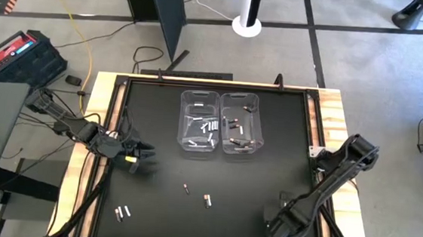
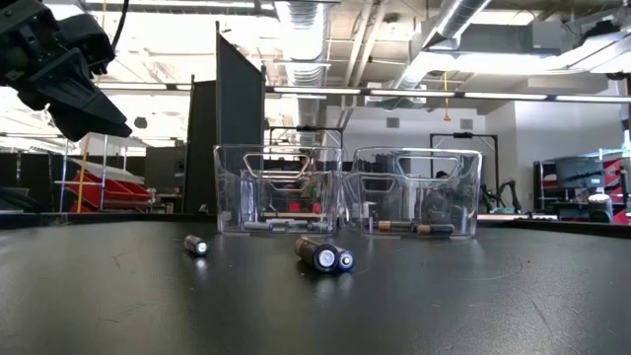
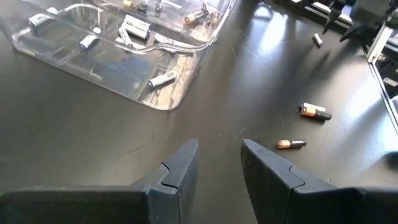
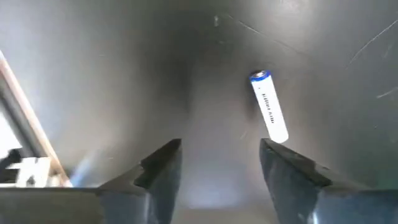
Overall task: Sort batteries
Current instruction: Put the white battery into the left transparent bin
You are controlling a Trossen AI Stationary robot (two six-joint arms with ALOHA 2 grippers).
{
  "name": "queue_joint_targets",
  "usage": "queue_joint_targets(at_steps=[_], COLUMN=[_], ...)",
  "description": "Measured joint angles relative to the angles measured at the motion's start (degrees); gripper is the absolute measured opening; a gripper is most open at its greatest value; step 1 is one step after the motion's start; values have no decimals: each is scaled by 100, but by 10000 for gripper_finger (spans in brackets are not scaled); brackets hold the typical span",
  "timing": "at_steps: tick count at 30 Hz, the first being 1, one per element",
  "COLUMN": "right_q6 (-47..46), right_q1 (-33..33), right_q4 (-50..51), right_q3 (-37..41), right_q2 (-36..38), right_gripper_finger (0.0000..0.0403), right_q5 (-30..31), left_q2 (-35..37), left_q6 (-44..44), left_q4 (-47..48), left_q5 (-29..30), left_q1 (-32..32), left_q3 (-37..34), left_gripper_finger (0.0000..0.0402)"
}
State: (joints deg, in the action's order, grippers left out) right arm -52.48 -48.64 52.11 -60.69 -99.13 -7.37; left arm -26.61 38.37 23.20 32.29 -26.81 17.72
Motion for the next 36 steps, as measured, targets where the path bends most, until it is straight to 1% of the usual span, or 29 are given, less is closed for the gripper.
queue_joint_targets(at_steps=[3, 7, 12, 18, 24, 32, 36], right_q6=[240, 300, 612, 952, 1357, 2474, 2831], right_q1=[5, 43, 62, 224, 509, 1107, 1371], right_q4=[207, 579, 672, 688, 814, 833, 895], right_q3=[0, 2, 0, 0, 0, 0, 115], right_q2=[-142, -126, -15, -16, -16, -14, 149], right_gripper_finger=[254, 255, 255, 255, 255, 255, 255], right_q5=[195, 400, 623, 636, 895, 937, 1194], left_q2=[2, 0, -1, -1, -1, -1, -1], left_q6=[242, 568, 606, 569, 564, 564, 562], left_q4=[0, 2, 6, 7, 9, 19, 22], left_q5=[-2, -4, -4, -4, -4, -4, -4], left_q1=[0, 0, 0, 0, 0, 0, 0], left_q3=[0, 0, 0, 0, 0, 0, 0], left_gripper_finger=[118, 118, 118, 118, 118, 118, 118])
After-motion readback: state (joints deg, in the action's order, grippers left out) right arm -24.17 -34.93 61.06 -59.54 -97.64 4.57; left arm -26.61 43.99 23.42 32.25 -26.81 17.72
